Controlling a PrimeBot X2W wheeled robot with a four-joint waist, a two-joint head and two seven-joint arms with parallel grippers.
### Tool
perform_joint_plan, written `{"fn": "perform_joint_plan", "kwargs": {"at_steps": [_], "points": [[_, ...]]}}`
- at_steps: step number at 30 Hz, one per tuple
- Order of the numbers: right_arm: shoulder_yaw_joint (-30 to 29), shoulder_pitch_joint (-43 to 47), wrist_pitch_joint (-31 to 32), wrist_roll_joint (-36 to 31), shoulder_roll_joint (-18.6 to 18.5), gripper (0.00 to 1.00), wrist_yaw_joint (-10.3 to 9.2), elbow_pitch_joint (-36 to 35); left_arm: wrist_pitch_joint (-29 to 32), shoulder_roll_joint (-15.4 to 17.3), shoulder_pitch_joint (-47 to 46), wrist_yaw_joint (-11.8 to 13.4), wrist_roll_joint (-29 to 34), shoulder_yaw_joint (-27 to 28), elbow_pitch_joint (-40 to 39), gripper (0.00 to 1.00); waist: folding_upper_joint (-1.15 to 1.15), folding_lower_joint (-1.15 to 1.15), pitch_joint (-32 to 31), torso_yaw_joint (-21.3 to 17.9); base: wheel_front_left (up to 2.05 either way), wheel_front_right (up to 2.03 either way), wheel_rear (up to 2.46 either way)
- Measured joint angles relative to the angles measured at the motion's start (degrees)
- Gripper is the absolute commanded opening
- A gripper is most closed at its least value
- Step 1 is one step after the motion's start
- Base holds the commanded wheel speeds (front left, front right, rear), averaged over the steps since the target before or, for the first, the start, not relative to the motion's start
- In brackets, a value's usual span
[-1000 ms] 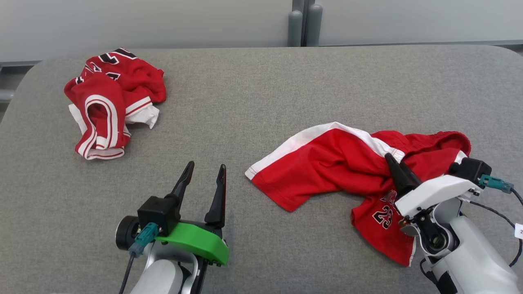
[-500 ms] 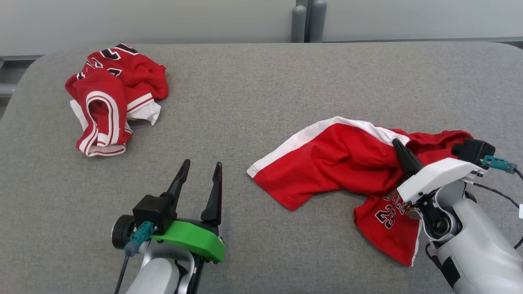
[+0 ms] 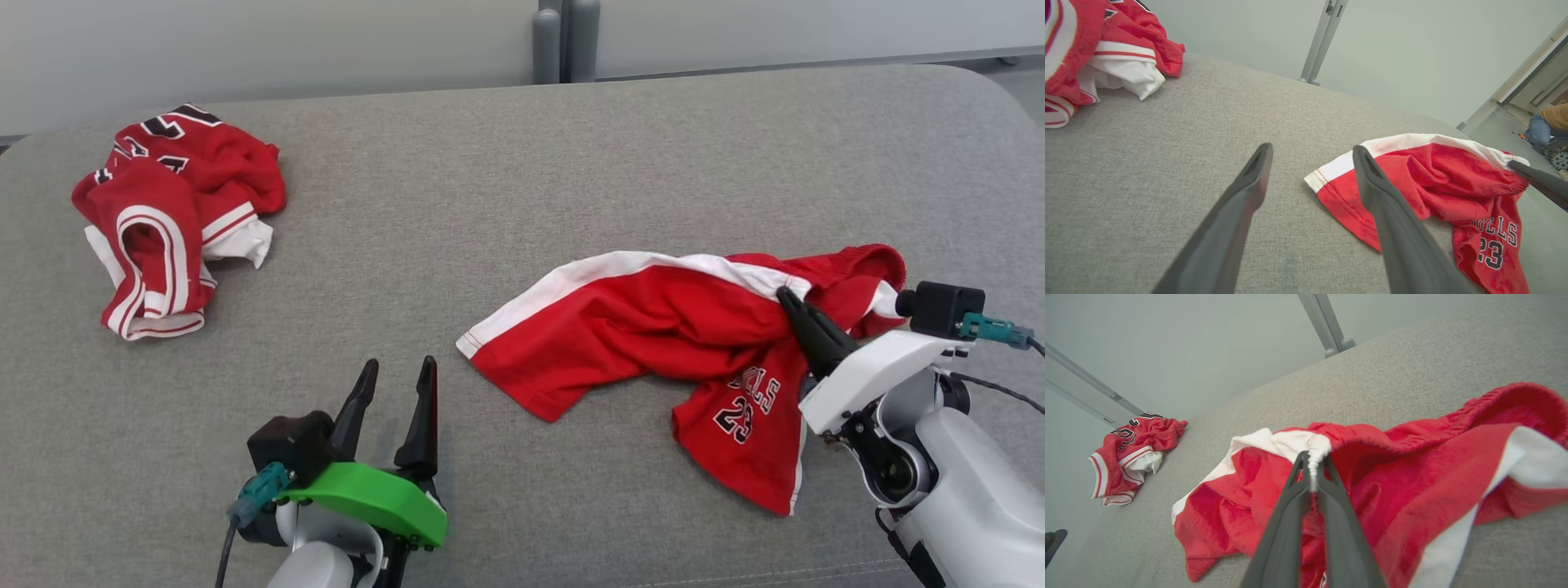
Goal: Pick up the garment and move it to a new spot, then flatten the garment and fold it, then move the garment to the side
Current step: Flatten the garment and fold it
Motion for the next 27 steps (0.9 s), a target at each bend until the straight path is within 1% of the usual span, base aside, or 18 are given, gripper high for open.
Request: {"fn": "perform_joint_plan", "kwargs": {"at_steps": [4, 7, 11, 17, 23, 27], "points": [[1.16, 1.66, 0.26, -0.05, -0.64, 0.00, 0.10, -1.79, 1.24, 0.00, 0.13, -0.12, -4.23, -0.38, 1.23, 1.00, 0.00, 0.00, -0.01, -2.01, 0.00, 0.00, 0.00], [2.20, 2.58, 0.33, -1.03, -2.43, 0.00, 0.52, -2.56, 2.38, 0.01, 0.13, -0.57, -6.92, -0.86, 1.55, 1.00, 0.00, 0.00, 0.03, -3.61, 0.00, 0.00, 0.00], [2.63, 4.36, 0.58, -1.62, -5.01, 0.00, 0.52, -2.99, 3.87, 0.00, 0.10, -0.64, -10.57, -1.36, 1.93, 1.00, 0.00, 0.00, 0.26, -5.62, 0.00, 0.00, 0.00], [3.27, 5.46, 0.56, -1.64, -5.88, 0.00, 0.52, -4.00, 6.03, 0.02, -1.38, -1.14, -13.80, -2.38, 3.31, 1.00, 0.00, 0.00, 1.02, -8.00, 0.00, 0.00, 0.00], [6.45, 5.51, 0.46, -4.26, -6.97, 0.00, 0.52, -4.87, 9.22, -0.02, -7.63, -1.15, -12.92, -3.30, 6.75, 1.00, 0.00, 0.00, 2.23, -9.43, 0.00, 0.00, 0.00], [7.94, 5.52, 0.22, -4.11, -6.55, 0.00, 0.52, -5.82, 11.80, -0.04, -10.88, -1.09, -11.96, -3.03, 10.71, 1.00, 0.00, 0.00, 2.88, -10.45, 0.00, 0.00, 0.00]]}}
